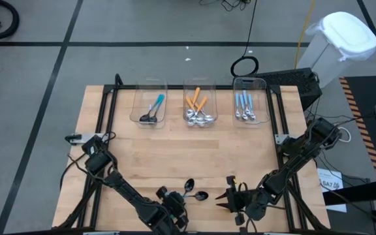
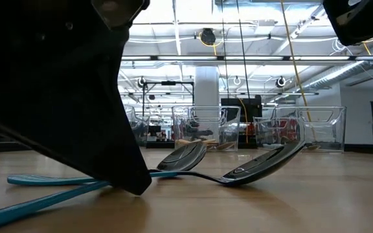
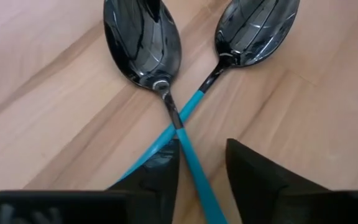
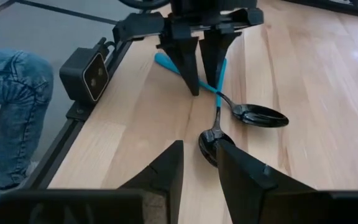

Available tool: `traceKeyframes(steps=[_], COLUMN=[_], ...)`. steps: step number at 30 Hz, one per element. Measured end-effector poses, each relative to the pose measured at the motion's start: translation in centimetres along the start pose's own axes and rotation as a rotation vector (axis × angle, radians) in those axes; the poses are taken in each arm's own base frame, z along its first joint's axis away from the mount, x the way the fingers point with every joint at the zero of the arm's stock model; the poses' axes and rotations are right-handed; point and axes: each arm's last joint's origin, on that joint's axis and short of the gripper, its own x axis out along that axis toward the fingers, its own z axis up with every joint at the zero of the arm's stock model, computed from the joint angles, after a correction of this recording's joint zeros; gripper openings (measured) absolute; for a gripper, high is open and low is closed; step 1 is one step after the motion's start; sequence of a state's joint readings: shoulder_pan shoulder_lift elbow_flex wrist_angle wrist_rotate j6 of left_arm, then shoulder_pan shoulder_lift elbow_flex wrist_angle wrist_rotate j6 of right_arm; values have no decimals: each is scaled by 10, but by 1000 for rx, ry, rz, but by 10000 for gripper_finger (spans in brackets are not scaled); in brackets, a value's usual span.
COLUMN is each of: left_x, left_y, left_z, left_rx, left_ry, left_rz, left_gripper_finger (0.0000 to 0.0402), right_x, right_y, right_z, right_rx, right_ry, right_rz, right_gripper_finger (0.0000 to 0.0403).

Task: Sort silverware by color (type)
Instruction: Put the blue spoon into the left transparent bin

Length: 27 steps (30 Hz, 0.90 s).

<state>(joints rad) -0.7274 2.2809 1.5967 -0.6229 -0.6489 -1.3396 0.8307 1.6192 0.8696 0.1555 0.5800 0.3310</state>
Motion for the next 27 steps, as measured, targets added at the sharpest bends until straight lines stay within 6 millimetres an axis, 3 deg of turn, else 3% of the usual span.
traceKeyframes(steps=[10, 18, 27], left_x=[3, 1, -32], left_y=[1, 0, -4], left_z=[1, 14, 61], left_rx=[125, 249, 460], left_ry=[-22, 4, 36], left_rz=[18, 74, 215], left_gripper_finger=[16, 10, 9], right_x=[0, 0, 0], right_y=[0, 0, -1], right_z=[0, -1, -3], right_rx=[-8, -10, -49], right_ry=[5, 7, 24], right_rz=[0, 1, -4], right_gripper_finger=[91, 91, 91])
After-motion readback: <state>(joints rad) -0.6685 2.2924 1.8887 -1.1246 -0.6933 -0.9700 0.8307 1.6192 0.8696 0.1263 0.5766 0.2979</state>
